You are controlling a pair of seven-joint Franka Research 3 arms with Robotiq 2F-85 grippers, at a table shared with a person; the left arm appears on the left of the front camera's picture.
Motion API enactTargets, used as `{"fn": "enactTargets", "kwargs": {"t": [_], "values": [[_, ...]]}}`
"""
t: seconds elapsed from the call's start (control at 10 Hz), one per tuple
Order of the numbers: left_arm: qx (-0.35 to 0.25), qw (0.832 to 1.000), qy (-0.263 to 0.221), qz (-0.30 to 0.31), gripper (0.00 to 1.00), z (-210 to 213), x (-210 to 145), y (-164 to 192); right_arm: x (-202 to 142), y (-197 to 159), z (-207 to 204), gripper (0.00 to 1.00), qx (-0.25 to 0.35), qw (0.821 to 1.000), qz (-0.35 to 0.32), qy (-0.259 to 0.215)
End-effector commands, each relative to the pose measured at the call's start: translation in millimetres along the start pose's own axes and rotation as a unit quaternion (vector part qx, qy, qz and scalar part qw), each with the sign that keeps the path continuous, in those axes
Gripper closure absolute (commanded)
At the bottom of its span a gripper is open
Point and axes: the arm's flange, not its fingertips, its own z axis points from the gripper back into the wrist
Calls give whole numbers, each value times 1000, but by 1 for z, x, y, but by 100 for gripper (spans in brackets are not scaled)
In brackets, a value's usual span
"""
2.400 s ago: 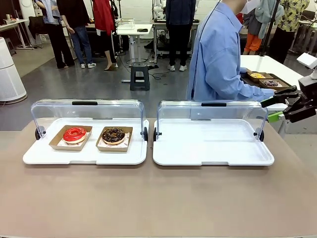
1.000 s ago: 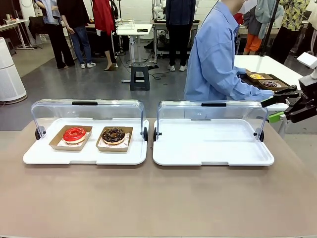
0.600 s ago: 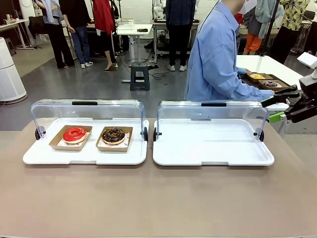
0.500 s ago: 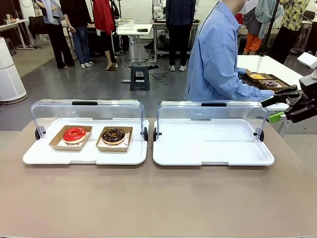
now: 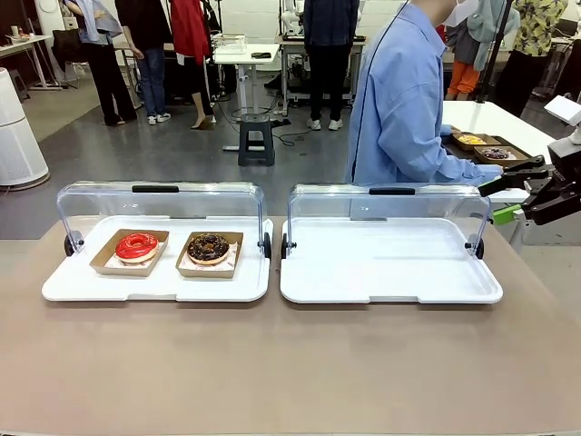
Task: Provide the desired donut to the person.
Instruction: Place the picked Paper togo box onto the Handle tray extended by the person.
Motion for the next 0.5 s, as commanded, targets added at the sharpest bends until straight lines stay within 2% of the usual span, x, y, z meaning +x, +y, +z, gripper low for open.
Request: {"fn": "enactTargets", "kwargs": {"t": [0.0,0.4], "values": [[0,1000,-10,-6,0,0,1,0,0,0,-1,0,-3,1000,-8,-5],[0,1000,-10,-6,0,0,1,0,0,0,-1,0,-3,1000,-8,-5]]}}
